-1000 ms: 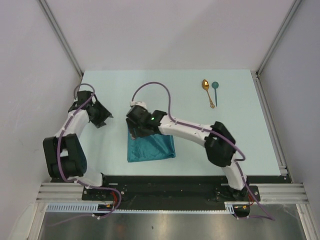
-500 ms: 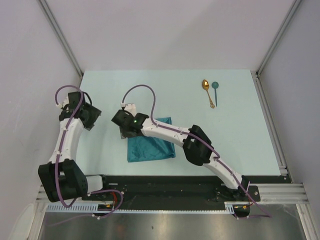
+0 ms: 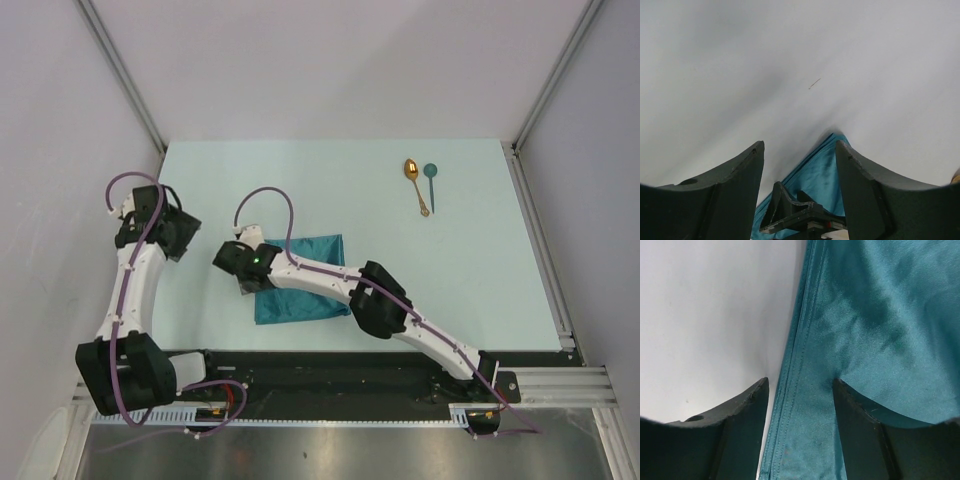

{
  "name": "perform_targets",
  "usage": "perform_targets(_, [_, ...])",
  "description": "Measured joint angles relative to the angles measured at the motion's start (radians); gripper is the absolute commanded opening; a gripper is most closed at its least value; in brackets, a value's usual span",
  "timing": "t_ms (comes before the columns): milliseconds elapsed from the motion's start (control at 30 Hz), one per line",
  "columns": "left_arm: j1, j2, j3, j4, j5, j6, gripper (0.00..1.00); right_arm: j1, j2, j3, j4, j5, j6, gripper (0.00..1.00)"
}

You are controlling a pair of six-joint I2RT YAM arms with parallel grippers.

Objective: Fold the napkin into a case and place the utensils inside
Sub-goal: Pick up the lower triangle-folded napkin from the center of the board.

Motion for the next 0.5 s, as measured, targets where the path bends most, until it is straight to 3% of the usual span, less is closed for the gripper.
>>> perform_targets(100, [0.0,-0.009,0.0,-0.001,0.0,-0.002,0.64,0.007,0.006,0.01,-0.008,0.01,-0.004,0.51])
perform_targets(233, [0.0,-0.018,0.0,-0.003,0.0,-0.008,0.65,0.007,0.013,0.019,-0.028,0.015,-0.011,0.32])
perform_targets(500, [0.001,-0.026,-0.006,-0.004,0.001,-0.007,0.66,0.0,0.034,0.058,-0.065,0.013,-0.012,0.16])
